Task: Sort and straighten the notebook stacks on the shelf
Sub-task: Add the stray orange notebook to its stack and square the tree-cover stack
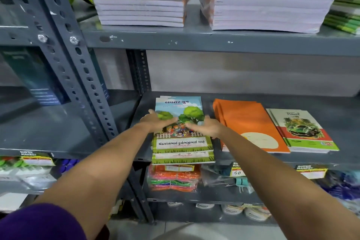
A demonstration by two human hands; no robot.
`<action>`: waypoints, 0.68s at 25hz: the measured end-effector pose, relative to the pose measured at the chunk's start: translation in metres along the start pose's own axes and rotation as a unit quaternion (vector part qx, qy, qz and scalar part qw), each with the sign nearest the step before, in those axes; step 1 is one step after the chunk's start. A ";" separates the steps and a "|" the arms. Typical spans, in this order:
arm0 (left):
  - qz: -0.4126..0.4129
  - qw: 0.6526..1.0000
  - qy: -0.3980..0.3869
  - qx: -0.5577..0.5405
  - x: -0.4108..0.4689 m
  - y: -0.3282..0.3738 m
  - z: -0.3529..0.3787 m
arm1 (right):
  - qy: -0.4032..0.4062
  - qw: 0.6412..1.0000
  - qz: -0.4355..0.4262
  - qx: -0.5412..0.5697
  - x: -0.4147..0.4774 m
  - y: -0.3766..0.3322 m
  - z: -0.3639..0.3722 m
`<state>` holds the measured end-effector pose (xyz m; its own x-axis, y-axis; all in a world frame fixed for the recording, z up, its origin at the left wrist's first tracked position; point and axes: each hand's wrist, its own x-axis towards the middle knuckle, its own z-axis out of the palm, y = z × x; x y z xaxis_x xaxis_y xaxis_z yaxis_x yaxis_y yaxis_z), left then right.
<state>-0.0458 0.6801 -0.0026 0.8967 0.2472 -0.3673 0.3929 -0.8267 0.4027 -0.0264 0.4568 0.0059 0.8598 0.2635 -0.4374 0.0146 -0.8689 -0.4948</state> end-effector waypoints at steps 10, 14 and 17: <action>0.034 0.948 -0.171 0.268 -0.043 0.007 0.027 | -0.067 0.980 -0.042 -0.183 -0.028 0.009 0.032; 0.041 0.966 -0.097 0.235 -0.047 0.006 0.037 | -0.005 0.974 -0.070 -0.213 -0.028 0.012 0.042; 0.076 0.971 -0.085 0.212 -0.040 0.001 0.027 | 0.019 0.977 -0.085 -0.196 -0.025 0.014 0.042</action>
<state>-0.0871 0.6562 -0.0101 0.8769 0.0495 -0.4782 0.1076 -0.9897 0.0949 -0.0690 0.4557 -0.0215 0.8458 0.4092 -0.3423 0.3469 -0.9093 -0.2299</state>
